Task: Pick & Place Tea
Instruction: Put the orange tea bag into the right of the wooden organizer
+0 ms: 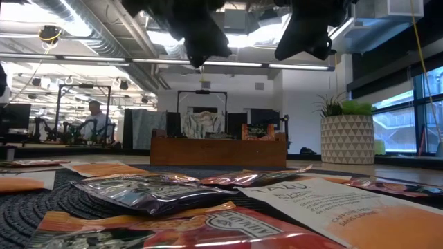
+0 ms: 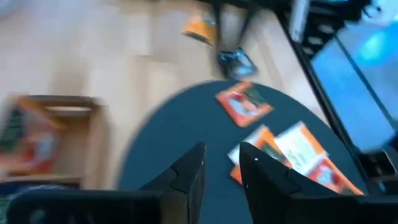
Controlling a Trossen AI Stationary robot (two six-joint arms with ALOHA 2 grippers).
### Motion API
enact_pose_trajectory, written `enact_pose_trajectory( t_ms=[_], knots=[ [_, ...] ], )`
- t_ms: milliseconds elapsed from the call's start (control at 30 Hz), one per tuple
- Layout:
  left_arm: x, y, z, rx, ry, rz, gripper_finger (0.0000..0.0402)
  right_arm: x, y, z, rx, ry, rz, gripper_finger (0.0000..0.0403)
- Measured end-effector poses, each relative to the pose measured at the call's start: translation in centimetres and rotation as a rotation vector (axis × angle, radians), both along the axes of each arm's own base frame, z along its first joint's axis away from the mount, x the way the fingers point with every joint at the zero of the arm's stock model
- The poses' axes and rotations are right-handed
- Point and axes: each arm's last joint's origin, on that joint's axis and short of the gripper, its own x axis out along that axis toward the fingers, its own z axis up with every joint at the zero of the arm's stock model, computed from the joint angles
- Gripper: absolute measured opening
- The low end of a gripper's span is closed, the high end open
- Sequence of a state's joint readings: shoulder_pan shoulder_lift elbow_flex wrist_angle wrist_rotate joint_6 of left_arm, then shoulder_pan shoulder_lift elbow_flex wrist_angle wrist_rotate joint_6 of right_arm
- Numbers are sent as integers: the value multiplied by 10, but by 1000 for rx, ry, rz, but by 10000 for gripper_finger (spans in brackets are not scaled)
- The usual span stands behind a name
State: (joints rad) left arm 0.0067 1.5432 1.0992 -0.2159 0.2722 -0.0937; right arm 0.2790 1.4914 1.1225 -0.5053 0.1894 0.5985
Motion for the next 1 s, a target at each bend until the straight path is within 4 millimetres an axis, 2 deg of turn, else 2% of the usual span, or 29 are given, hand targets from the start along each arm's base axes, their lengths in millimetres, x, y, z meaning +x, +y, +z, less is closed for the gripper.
enact_pose_trajectory(
  t_ms=[100, 200, 367, 533, 733, 867, 1000],
  knots=[
    [2, -27, -9, 10, 42, -18, 97, 0, 0, 0, 3, -4, -2, 21],
    [4, -46, -18, -5, 72, -40, 100, 3, 1, 2, 12, -36, -2, 21],
    [10, -54, -33, -36, 128, -29, 97, 9, 2, 4, 51, -92, -26, 21],
    [19, -64, -53, -37, 157, -45, 97, 20, 10, -9, 139, -85, -38, 28],
    [28, -83, -73, -49, 147, -81, 99, 32, 29, -32, 286, -30, -46, 91],
    [28, -93, -88, -48, 190, -100, 96, 31, 43, -46, 398, 54, -93, 136],
    [28, -107, -98, -63, 217, -111, 96, 28, 64, -56, 493, 101, -153, 160]
  ],
)
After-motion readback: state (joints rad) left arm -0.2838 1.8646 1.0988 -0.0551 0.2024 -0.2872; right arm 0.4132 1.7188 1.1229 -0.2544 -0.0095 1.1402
